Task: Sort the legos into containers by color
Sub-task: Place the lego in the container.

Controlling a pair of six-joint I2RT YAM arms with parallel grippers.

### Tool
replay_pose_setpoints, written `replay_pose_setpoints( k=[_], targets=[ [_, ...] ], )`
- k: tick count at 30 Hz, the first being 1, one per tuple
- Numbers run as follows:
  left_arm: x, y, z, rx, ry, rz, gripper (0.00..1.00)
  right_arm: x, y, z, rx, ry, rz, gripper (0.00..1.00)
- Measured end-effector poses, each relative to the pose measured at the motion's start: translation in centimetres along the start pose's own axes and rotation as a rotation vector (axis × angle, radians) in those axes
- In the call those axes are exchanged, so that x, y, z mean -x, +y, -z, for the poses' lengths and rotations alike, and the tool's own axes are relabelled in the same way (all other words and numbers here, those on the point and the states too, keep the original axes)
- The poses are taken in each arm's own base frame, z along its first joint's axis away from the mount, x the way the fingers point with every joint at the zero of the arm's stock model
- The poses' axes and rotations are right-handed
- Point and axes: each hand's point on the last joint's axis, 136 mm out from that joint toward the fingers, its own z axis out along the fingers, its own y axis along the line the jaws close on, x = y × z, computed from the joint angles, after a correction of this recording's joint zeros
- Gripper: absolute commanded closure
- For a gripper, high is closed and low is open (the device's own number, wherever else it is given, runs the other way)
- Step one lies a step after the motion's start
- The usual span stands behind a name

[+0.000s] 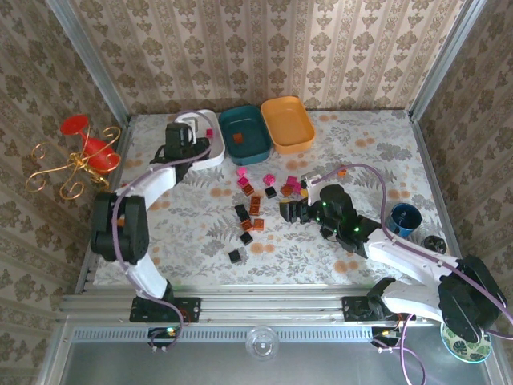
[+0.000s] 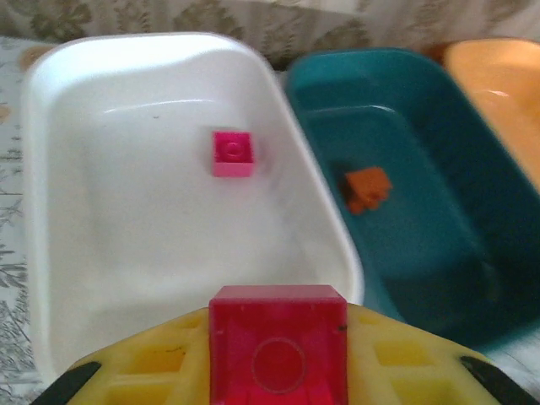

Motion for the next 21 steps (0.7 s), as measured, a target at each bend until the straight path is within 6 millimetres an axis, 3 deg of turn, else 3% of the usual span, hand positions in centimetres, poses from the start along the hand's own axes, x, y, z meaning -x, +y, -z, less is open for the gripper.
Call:
replay_pose_setpoints(
  k=[4,7,12,14,17,21],
  targets=[
    [0.6,2.6,-4.4,0.041,0.039,0.03,0.58,-0.2,-0.9,-0.2,-0.051,0.0,0.0,0.17],
    [0.1,3.6,-6.6,0.057,0.08,0.04,0.44,-0.7,-1.7,-0.5,-0.094,0.016,0.001,0.17],
    [-0.5,3.3,-7.0,0.045,0.108,0.044,0.25,-2.1,-2.6,-1.2,-0.135,0.058,0.001,0.17],
    [-0.6,2.8,-5.9,0.036,0.1,0.041,0.23,-2.5,-2.8,-1.4,-0.144,0.072,0.001,0.17],
    [-1.2,1.6,-2.0,0.013,0.082,0.037,0.2,-2.8,-3.1,-1.6,-0.159,0.08,0.002,0.17],
    [-2.7,-2.8,4.4,-0.088,0.012,-0.003,0.17,-3.0,-3.3,-1.7,-0.168,0.085,0.003,0.17]
  ],
)
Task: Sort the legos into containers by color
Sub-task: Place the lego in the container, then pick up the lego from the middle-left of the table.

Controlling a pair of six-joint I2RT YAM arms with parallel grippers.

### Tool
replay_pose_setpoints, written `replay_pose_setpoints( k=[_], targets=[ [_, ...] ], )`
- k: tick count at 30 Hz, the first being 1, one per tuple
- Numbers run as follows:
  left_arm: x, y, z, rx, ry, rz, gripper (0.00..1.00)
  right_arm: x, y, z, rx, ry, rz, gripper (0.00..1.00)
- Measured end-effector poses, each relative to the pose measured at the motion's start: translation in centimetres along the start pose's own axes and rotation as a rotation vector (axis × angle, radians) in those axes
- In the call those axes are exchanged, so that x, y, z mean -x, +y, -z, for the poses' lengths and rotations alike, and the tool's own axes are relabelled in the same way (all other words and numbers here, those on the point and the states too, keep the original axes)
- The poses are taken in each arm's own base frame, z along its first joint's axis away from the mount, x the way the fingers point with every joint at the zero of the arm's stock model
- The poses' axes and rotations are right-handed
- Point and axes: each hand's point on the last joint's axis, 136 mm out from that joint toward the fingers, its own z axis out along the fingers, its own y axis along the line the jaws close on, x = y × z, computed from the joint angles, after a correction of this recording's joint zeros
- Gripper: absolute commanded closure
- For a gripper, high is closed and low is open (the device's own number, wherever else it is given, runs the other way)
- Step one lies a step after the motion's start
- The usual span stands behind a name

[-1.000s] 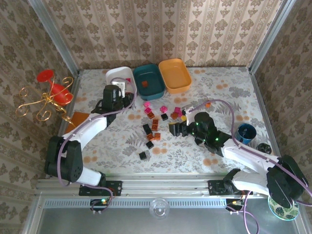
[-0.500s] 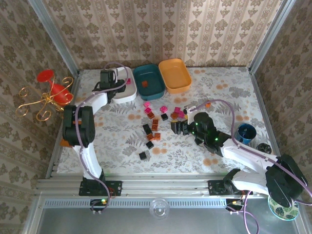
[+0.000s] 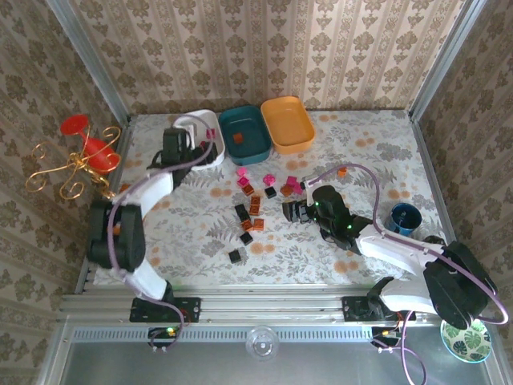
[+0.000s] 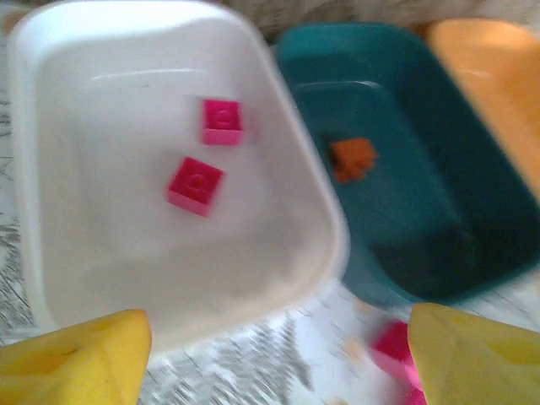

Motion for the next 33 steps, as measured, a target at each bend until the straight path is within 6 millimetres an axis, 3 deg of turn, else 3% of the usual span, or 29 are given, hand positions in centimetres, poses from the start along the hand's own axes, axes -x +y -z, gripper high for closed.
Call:
replay_pose_setpoints(
  k=[2,4,10,13,21,33],
  targets=[
    [-2.2,-3.1,2.3,-0.079,-0.006,-0.032,0.17,0.0,-0.1,0.0,-0.005,-0.002,0.0,0.16],
    [-6.0,-5.8,4.2,-0.166,0.037,-0.056,0.18,0.1,-0.2,0.0,-0.013,-0.007,0.0,0.16],
    [-17.0,-9.1,8.6,-0.257,0.258,-0.13,0.22,0.6,-0.6,0.5,-0.03,-0.038,-0.005,0.16],
    [-20.1,-10.5,10.8,-0.297,0.323,-0.192,0.22,0.9,-0.8,0.9,-0.04,-0.055,-0.009,0.15],
    [-25.9,-10.4,13.5,-0.269,0.489,-0.283,0.23,1.4,-1.1,1.2,-0.058,-0.073,-0.014,0.15],
    [-29.6,-9.0,14.4,-0.16,0.649,-0.327,0.25,1.4,-1.3,1.2,-0.064,-0.074,-0.014,0.15]
  ],
)
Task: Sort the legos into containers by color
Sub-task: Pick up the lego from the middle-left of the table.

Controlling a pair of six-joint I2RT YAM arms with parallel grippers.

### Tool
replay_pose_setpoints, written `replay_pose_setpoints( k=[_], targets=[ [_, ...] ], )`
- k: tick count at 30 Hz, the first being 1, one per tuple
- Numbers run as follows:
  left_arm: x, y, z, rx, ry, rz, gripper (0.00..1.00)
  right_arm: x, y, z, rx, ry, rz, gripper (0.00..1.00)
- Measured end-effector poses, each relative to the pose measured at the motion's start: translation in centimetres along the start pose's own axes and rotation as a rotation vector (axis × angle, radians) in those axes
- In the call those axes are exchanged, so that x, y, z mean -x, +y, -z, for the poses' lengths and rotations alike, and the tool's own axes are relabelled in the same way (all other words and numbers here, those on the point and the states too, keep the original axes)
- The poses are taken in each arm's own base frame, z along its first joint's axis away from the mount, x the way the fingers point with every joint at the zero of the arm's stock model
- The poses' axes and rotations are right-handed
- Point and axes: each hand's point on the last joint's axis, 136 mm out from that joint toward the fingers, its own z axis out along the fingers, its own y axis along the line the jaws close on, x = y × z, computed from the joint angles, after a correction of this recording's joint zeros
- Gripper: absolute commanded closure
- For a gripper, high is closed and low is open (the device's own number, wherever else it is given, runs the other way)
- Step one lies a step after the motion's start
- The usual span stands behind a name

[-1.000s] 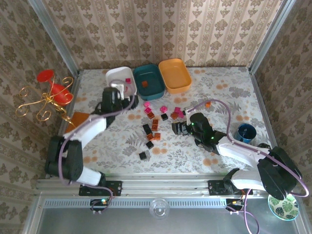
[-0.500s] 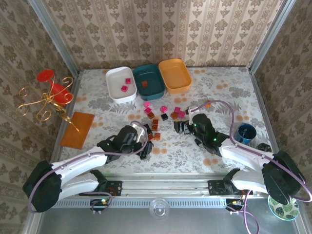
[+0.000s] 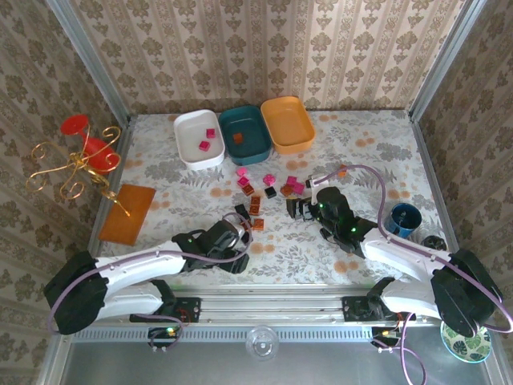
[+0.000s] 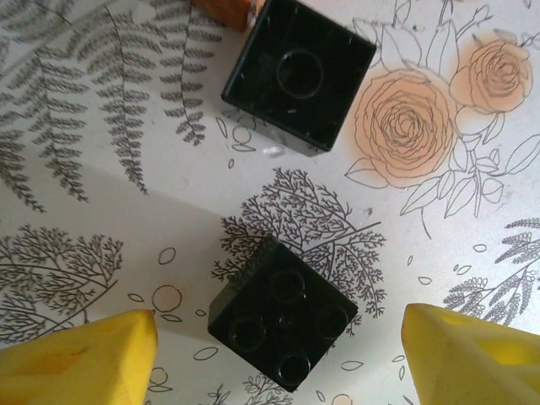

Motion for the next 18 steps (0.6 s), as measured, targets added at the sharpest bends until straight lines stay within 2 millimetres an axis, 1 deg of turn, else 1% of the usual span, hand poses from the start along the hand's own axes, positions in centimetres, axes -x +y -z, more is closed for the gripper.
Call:
replay_pose_setpoints(
  k=[3,8,14,18],
  targets=[
    [-0.2,0.2,-0.4,0.02,0.023,-0.002,0.29,0.0,0.0,0.0,-0.002,0.0,0.0,0.15],
    [0.4,0.3,-1.1,0.05,0.042,-0.007,0.37,-0.1,-0.1,0.0,-0.002,0.003,0.001,0.15],
    [0.7,0.7,-1.4,0.092,0.055,-0.009,0.52,0.2,0.0,0.2,0.0,-0.006,-0.001,0.15],
    [1.2,0.6,-1.4,0.093,0.045,-0.01,0.56,0.2,0.0,0.2,0.0,-0.006,-0.001,0.15]
  ],
)
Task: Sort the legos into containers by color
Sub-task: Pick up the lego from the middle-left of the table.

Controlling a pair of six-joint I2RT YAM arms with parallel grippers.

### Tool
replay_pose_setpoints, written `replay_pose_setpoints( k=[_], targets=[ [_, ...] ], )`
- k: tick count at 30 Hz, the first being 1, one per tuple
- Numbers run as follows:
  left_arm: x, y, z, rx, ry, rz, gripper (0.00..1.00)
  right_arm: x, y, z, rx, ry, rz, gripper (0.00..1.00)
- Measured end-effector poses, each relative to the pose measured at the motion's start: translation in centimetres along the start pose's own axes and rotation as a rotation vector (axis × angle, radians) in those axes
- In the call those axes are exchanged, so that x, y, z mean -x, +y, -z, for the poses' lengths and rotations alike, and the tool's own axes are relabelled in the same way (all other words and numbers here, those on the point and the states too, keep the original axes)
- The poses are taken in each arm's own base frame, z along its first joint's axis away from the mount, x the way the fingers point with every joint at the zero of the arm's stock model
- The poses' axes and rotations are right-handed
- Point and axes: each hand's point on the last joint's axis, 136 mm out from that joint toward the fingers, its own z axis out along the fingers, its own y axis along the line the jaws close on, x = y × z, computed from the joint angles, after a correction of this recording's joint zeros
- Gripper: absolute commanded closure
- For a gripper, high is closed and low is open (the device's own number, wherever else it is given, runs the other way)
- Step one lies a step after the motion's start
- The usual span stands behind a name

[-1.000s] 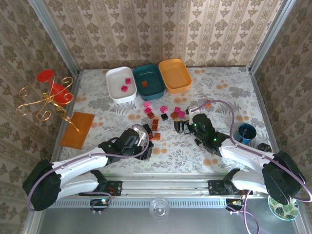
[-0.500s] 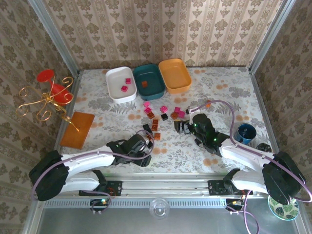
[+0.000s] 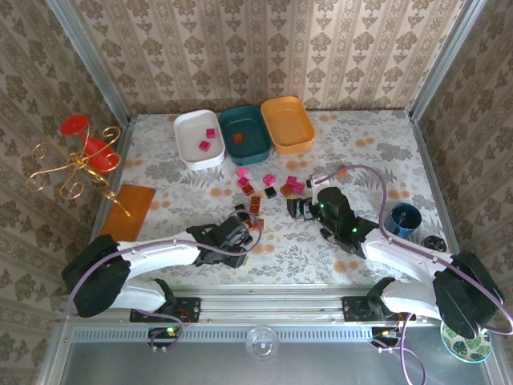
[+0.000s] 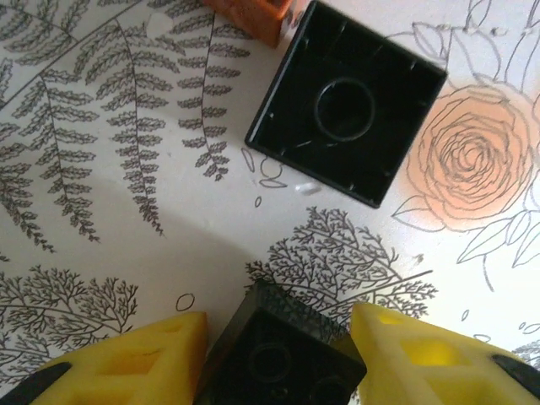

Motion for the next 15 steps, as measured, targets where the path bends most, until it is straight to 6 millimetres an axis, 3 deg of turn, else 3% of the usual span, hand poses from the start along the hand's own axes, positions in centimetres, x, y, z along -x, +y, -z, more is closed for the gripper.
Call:
replay_pose_setpoints(
  k=[4,8,11,15],
  targets=[
    [1.4,-0.2,0.3,0.002,-0.046,-0.001,0.57,0.0,0.0,0.0,0.0,0.0,0.0,0.15],
    [5.3,0.4,1.8,0.01,-0.141,0.019,0.56,0.0,0.0,0.0,0.0,0.0,0.0,0.15],
    [11.0,1.4,4.1,0.006,-0.283,0.052,0.56,0.1,0.0,0.0,0.0,-0.002,0.0,0.15],
    [20.2,2.3,7.1,-0.028,-0.47,0.079,0.57,0.4,0.0,0.2,0.0,-0.013,-0.002,0.14]
  ],
)
